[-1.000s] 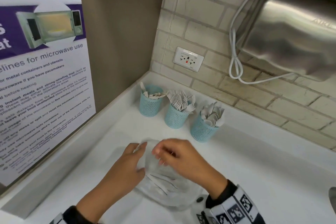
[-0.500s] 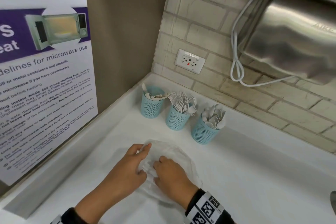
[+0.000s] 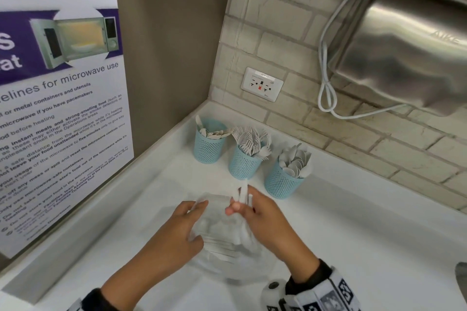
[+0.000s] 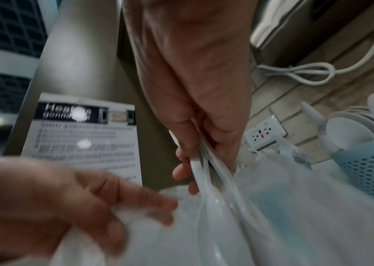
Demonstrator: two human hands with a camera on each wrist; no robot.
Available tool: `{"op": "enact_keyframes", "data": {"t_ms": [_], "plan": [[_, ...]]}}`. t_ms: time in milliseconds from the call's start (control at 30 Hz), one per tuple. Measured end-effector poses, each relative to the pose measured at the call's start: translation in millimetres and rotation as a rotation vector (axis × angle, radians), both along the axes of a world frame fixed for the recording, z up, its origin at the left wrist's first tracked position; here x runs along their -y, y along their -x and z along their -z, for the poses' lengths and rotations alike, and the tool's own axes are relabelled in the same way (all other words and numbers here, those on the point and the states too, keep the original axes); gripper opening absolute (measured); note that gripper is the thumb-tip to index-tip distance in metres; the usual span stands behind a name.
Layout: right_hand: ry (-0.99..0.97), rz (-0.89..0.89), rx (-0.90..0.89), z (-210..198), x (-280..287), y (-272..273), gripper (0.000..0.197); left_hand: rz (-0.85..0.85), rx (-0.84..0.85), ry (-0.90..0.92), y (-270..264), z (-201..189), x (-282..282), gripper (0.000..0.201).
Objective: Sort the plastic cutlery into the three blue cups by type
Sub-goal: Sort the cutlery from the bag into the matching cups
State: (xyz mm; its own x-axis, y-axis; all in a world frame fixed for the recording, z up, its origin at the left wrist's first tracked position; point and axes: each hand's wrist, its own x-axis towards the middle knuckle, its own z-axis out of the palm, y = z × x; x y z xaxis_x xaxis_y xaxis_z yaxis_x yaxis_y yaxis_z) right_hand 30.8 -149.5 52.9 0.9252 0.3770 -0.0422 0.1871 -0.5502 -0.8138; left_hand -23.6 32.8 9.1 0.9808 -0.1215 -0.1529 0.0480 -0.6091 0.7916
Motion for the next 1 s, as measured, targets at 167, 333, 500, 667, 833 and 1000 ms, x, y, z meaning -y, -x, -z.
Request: {"op": "enact_keyframes", "data": {"t_ms": [167, 333, 500, 667, 833, 1000], "plan": [[-0.327, 0.063, 0.152, -27.2, 0.7, 7.3, 0.013, -0.389, 0.367, 0.197, -0.3, -14.4, 7.2, 0.009], [-0.278, -0.067, 0.484, -26.9, -19.4, 30.5, 0.028, -0.283, 0.161, 0.629, 3.6, -47.6, 17.5, 0.051], [-0.336, -0.110, 0.047, -8.5, -34.7, 53.6, 0.020, -0.165, -0.065, 0.764, 9.7, -55.5, 19.9, 0.055], [-0.266, -0.087, -0.077, -10.0, -30.1, 55.5, 0.020, -0.162, -0.148, 0.852, 5.5, -41.4, 17.8, 0.032], [-0.169, -0.071, -0.142, -2.9, -26.8, 58.5, 0.027, -0.183, -0.174, 0.864, 2.5, -38.3, 19.0, 0.032], [-0.133, -0.085, -0.094, 0.4, -29.7, 64.4, 0.022, -0.207, -0.138, 0.857, 3.4, -36.3, 19.2, 0.030]]}}
